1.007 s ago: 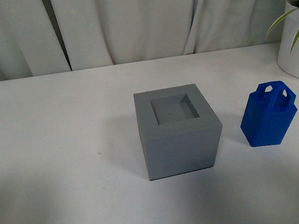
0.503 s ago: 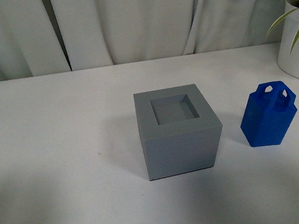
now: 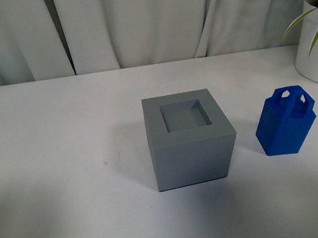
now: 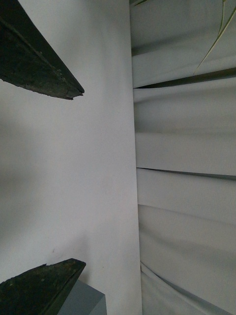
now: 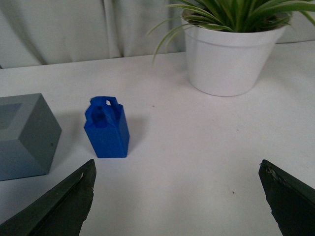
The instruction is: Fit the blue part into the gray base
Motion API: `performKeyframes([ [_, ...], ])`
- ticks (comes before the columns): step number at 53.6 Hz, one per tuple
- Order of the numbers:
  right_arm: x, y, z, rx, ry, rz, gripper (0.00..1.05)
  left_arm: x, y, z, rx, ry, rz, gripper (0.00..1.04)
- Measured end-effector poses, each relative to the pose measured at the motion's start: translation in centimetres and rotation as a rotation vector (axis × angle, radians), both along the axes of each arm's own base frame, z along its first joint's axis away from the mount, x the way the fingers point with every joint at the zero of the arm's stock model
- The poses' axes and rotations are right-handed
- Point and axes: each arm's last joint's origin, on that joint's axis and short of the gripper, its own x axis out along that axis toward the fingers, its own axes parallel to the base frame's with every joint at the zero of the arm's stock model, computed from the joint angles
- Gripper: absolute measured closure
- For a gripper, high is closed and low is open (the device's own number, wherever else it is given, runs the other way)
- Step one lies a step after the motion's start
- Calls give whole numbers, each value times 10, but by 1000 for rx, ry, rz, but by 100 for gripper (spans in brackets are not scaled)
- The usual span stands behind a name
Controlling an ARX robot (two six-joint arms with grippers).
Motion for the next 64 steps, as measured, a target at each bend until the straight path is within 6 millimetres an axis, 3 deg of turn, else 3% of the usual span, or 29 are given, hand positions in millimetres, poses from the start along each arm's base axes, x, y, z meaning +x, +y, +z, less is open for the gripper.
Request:
performKeyframes([
  [8,34,-1,28,-33,7,116,7,0,0,0,0,0,0,6],
  [20,91,6,51,-102,96,332,7,0,0,0,0,0,0,6],
  [26,125,12,60,-156,194,498,7,0,0,0,0,0,0,6],
  [38,174,22,66,-326,393,729,7,0,0,0,0,0,0,6],
  [64,234,56,65,-792,757,1085,7,0,0,0,0,0,0,6],
])
